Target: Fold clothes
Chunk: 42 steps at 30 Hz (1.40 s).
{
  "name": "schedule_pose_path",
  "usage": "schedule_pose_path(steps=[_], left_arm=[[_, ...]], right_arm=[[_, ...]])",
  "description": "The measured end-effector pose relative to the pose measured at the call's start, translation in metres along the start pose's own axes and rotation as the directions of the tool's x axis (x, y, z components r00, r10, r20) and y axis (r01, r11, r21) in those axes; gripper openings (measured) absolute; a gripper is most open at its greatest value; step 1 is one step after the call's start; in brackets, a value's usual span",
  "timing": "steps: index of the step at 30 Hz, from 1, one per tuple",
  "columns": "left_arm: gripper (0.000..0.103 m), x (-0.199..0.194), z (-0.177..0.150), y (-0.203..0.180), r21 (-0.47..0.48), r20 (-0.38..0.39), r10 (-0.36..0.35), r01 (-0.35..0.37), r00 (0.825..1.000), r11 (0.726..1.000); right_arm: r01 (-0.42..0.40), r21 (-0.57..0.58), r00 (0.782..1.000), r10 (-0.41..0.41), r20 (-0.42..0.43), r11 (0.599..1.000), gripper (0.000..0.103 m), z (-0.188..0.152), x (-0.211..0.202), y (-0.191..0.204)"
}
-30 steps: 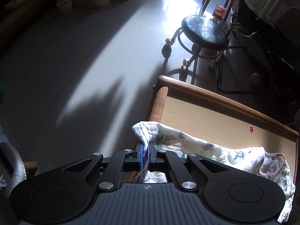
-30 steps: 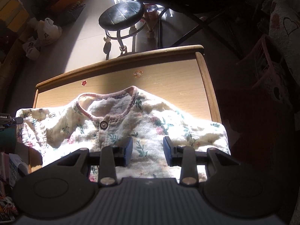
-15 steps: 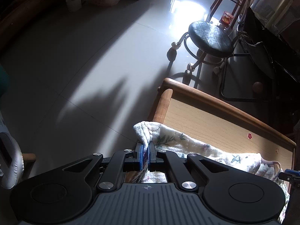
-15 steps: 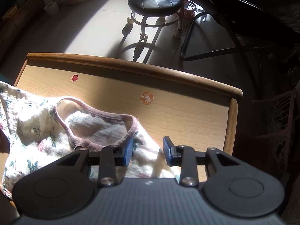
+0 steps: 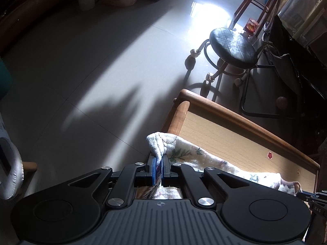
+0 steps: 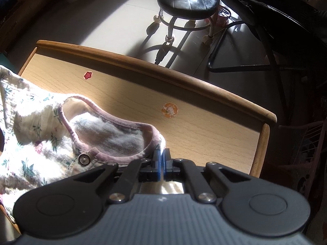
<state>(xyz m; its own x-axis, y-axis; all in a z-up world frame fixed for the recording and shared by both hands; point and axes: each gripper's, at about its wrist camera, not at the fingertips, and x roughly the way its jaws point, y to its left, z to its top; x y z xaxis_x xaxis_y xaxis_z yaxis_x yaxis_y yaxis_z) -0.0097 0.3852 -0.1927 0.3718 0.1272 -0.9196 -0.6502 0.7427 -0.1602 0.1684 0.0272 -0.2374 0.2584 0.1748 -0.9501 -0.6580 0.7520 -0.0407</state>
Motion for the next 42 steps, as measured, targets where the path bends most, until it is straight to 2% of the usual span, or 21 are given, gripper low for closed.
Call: schedule_pose_path(steps=[5,7,12,21,26,30,32,35,40,42], left_arm=[[0.004,-0.003,0.005,0.004,-0.021,0.018,0.006,-0.005,1.000,1.000],[0.004,-0.005,0.008,0.007,-0.035,0.027,0.011,-0.010,1.000,0.999],[0.004,-0.009,0.012,0.016,-0.068,0.043,0.033,-0.030,0.999,0.997],[0.004,-0.011,0.017,0.033,-0.098,0.051,0.063,-0.057,0.997,0.994],[0.004,-0.010,0.018,0.032,-0.105,0.055,0.056,-0.050,0.997,0.993],[0.004,-0.008,0.020,0.028,-0.102,0.054,0.042,-0.036,0.998,0.994],[0.004,-0.009,0.021,0.026,-0.101,0.054,0.035,-0.029,0.998,0.994],[0.004,-0.010,0.022,0.024,-0.097,0.057,0.028,-0.022,0.998,0.995],[0.004,-0.015,0.022,0.020,-0.089,0.056,0.016,-0.011,0.998,0.996],[0.004,-0.019,0.022,0.018,-0.076,0.053,0.013,-0.009,0.998,0.997]], right_arm=[[0.003,-0.039,1.000,-0.003,0.005,0.999,0.002,0.002,0.004,0.005],[0.004,-0.056,1.000,-0.004,0.011,0.998,0.002,0.023,-0.001,0.003],[0.003,-0.119,1.000,-0.001,0.019,0.993,0.002,0.043,0.003,0.018],[0.008,-0.168,1.000,-0.005,0.022,0.986,0.002,0.062,0.016,0.038],[0.019,-0.140,1.000,-0.017,0.021,0.990,0.003,0.060,0.017,0.036],[0.058,-0.112,0.997,-0.052,0.051,0.992,0.006,0.059,0.008,0.033],[0.075,-0.071,0.995,-0.070,0.072,0.995,0.007,0.058,-0.001,0.028],[0.091,-0.001,0.989,-0.090,0.114,0.996,0.014,0.056,-0.018,0.018],[0.129,0.110,0.978,-0.145,0.149,0.985,0.015,0.036,-0.053,0.002],[0.121,0.161,0.978,-0.145,0.147,0.980,0.015,0.020,-0.069,-0.001]])
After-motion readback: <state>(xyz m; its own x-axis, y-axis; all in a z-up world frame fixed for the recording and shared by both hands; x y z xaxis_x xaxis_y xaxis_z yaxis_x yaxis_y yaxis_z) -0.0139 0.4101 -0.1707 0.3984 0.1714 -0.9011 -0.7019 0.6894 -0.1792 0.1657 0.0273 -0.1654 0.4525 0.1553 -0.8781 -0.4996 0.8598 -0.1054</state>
